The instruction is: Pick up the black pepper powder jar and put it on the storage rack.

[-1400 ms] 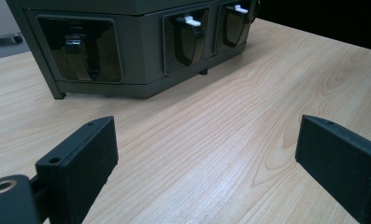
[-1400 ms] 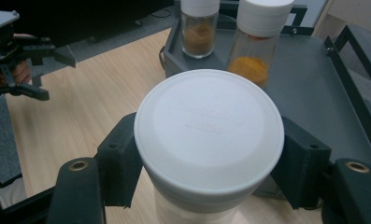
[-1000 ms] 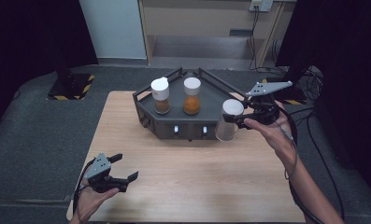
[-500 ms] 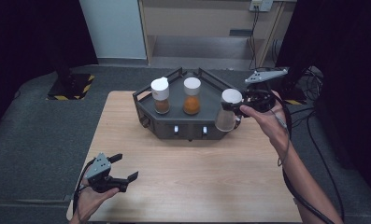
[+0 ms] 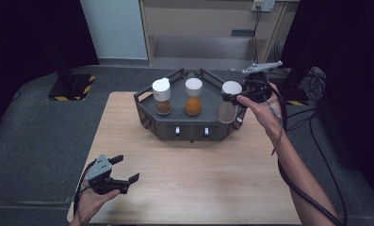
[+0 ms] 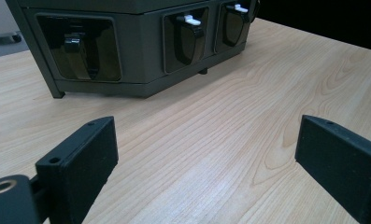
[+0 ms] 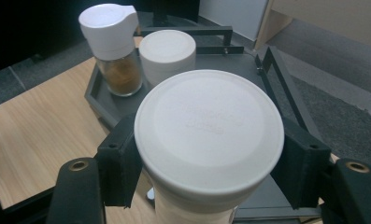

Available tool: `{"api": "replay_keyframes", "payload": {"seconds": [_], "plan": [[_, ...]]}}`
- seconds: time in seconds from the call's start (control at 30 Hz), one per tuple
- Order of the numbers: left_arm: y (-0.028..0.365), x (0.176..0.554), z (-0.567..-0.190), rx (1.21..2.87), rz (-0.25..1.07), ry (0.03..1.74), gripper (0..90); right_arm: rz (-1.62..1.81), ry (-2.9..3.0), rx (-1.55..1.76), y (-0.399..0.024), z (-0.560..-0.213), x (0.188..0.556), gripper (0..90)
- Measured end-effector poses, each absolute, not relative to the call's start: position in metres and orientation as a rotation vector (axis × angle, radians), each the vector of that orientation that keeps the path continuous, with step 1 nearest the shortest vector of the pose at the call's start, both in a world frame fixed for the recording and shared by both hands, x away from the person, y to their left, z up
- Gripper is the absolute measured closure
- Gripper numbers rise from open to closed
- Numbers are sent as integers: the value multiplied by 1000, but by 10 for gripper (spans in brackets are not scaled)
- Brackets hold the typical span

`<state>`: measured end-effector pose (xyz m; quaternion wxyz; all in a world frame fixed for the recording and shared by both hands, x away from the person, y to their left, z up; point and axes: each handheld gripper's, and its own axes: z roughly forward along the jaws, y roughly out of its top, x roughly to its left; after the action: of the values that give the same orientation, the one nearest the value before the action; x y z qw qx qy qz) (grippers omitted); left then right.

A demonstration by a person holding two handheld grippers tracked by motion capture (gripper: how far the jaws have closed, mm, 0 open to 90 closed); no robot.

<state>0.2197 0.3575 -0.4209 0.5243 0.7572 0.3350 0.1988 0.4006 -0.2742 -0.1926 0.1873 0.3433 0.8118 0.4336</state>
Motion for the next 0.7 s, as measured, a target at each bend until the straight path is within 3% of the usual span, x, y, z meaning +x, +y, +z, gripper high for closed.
{"api": "replay_keyframes", "payload": {"seconds": [0.7], "plan": [[358, 220, -421, 1809, 472, 805, 46, 1183, 2208, 1051, -265, -193, 423, 342]]}}
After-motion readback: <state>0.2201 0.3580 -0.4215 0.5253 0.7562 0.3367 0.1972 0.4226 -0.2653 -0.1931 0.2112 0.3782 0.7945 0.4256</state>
